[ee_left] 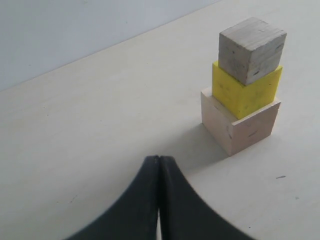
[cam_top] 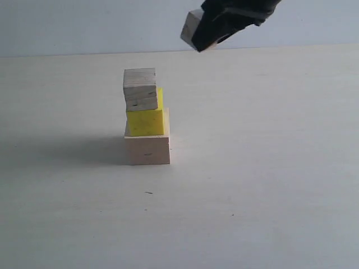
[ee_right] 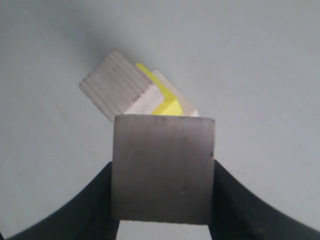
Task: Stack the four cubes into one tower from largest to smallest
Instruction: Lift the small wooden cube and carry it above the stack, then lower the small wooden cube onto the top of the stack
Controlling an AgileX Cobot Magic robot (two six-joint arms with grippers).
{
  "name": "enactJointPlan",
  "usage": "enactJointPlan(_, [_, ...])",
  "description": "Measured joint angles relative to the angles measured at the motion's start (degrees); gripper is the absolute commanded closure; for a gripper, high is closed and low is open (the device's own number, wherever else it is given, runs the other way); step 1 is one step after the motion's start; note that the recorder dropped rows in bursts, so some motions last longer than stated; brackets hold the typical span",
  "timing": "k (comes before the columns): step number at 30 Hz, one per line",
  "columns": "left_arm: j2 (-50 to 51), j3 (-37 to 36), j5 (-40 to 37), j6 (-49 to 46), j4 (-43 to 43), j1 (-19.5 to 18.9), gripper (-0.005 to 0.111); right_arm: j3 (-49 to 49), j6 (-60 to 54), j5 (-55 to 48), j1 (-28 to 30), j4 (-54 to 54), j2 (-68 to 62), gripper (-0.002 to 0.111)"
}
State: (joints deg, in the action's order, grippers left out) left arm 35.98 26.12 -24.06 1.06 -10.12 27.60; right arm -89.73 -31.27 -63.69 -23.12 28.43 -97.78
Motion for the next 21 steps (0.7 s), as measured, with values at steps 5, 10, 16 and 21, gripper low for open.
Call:
enactJointPlan(5, [0.0, 0.0, 0.0, 0.0, 0.0, 0.0, 0.107, -2.6, 13.1, -0.3, -7.1, -8.9, 0.1, 0.108])
enactJointPlan(10, [0.0, 0.0, 0.0, 0.0, 0.0, 0.0, 0.107, -7.1, 27.1, -2.3, -12.7, -14.6, 0.1, 0.108])
enactJointPlan(16, [0.0, 0.0, 0.1, 0.0, 0.1, 0.0, 0.107, -8.2, 39.7, -2.9, -18.4, -22.1, -0.3, 0.108])
enactJointPlan(21, [0.0, 0.0, 0.1, 0.0, 0.4, 0.0, 0.107, -8.2, 45.9, -2.8, -21.1, -23.9, -3.9, 0.108])
